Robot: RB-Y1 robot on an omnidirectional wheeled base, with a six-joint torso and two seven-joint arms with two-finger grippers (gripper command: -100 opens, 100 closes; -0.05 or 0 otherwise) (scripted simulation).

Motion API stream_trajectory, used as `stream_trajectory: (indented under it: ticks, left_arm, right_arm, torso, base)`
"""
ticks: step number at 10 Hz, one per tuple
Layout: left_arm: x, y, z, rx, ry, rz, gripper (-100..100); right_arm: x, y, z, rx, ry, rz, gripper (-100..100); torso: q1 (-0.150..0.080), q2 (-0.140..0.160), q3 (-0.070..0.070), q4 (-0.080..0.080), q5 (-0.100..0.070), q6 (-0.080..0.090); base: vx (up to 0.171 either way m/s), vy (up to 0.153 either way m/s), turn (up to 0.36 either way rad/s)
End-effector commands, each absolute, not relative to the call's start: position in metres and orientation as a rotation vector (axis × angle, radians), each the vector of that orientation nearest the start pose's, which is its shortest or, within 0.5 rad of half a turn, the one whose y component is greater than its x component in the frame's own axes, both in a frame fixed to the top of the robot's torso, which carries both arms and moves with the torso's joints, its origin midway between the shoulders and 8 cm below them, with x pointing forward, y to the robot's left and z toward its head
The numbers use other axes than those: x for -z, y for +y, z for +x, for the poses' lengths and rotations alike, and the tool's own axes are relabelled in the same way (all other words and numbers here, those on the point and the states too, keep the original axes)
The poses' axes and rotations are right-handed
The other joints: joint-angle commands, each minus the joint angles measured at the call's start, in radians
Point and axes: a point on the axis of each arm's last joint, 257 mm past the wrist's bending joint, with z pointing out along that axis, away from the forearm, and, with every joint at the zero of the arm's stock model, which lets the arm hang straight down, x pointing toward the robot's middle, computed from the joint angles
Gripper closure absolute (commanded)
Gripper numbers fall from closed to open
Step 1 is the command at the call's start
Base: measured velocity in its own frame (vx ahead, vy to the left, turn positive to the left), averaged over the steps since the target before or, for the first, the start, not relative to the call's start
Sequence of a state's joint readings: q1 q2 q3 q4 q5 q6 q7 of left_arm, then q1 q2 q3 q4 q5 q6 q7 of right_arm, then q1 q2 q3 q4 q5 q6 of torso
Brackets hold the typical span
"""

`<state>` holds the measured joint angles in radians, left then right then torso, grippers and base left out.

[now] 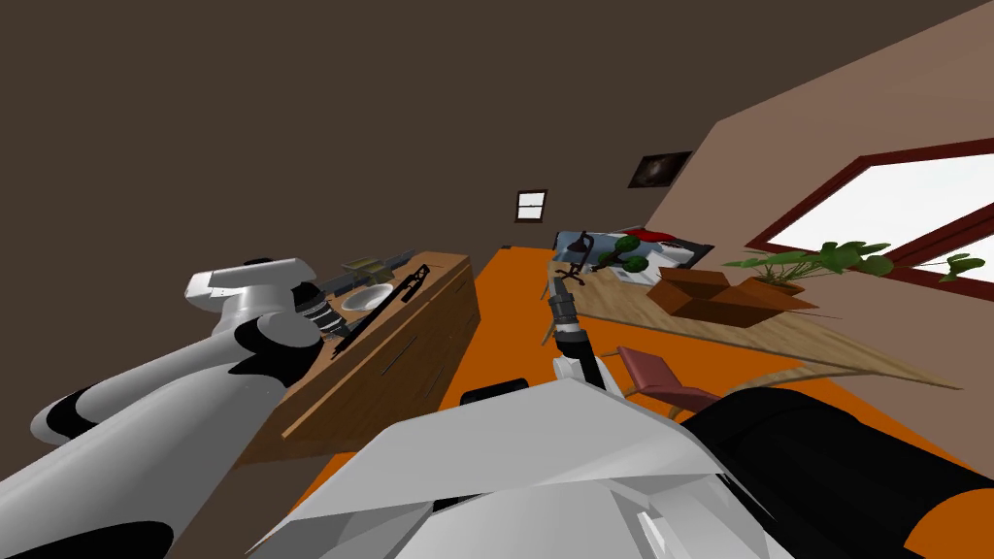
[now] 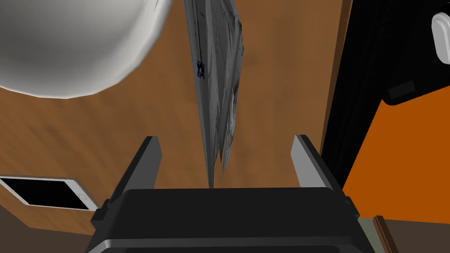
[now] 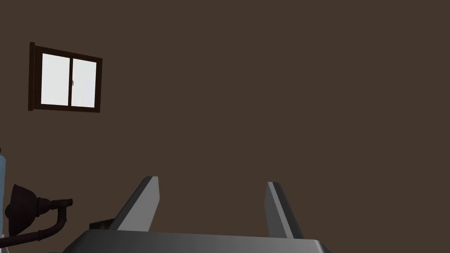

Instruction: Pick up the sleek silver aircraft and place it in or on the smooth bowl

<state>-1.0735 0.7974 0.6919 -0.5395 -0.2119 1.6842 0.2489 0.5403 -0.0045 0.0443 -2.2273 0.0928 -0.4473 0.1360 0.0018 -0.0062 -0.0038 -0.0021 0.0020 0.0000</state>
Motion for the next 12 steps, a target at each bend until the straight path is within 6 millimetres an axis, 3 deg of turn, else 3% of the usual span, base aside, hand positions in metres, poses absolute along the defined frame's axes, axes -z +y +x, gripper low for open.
stream_trajectory:
  ticks: [1,2,3,4,6,7,9,10,12]
  left_arm:
    - [0.175,0.572,0.442,0.042,0.913,-2.855,-100]
    - [0.174,0.575,0.443,0.046,0.910,-2.842,-100]
    - [0.174,0.575,0.442,0.045,0.911,-2.845,0]
    - [0.180,0.580,0.431,0.030,0.881,-2.862,-100]
    - [0.176,0.583,0.435,0.064,0.873,-2.851,-100]
    - [0.184,0.583,0.423,0.033,0.862,-2.879,-100]
    - [0.179,0.589,0.426,0.077,0.851,-2.857,-100]
    - [0.186,0.591,0.414,0.047,0.840,-2.874,-100]
    - [0.188,0.590,0.415,0.071,0.846,-2.876,-100]
  right_arm:
    - [0.025,-0.262,0.361,-1.118,0.807,0.651,0]
    - [0.025,-0.262,0.361,-1.118,0.807,0.651,0]
    - [0.025,-0.262,0.361,-1.118,0.806,0.651,0]
    - [0.025,-0.262,0.361,-1.118,0.806,0.651,0]
    - [0.025,-0.262,0.361,-1.118,0.807,0.651,0]
    - [0.025,-0.262,0.361,-1.118,0.806,0.651,0]
    - [0.025,-0.262,0.361,-1.118,0.806,0.651,0]
    - [0.025,-0.262,0.361,-1.118,0.806,0.651,0]
    - [0.025,-0.262,0.361,-1.118,0.806,0.651,0]
  torso:
    - [0.000,0.000,0.000,0.000,0.000,0.000]
    - [-0.001,0.000,0.000,0.000,0.000,0.000]
    - [-0.002,0.001,0.001,0.000,0.000,0.000]
    - [-0.003,0.003,0.002,0.001,-0.001,0.000]
    - [-0.004,0.000,0.000,0.000,-0.001,0.000]
    - [-0.004,0.001,0.001,0.000,-0.001,0.000]
    - [-0.004,0.000,0.000,0.000,-0.001,0.000]
    - [-0.004,0.001,0.001,0.000,-0.001,0.000]
    - [-0.005,0.000,0.000,0.000,-0.001,0.000]
  base:
    - [0.064,0.037,-0.061]
    - [0.033,0.019,-0.019]
    - [0.005,0.004,0.002]
    - [0.061,0.004,0.093]
    - [0.058,-0.012,0.035]
    - [0.063,-0.013,0.076]
    - [0.056,-0.008,0.036]
    - [0.059,-0.015,0.107]
    - [0.048,-0.019,0.020]
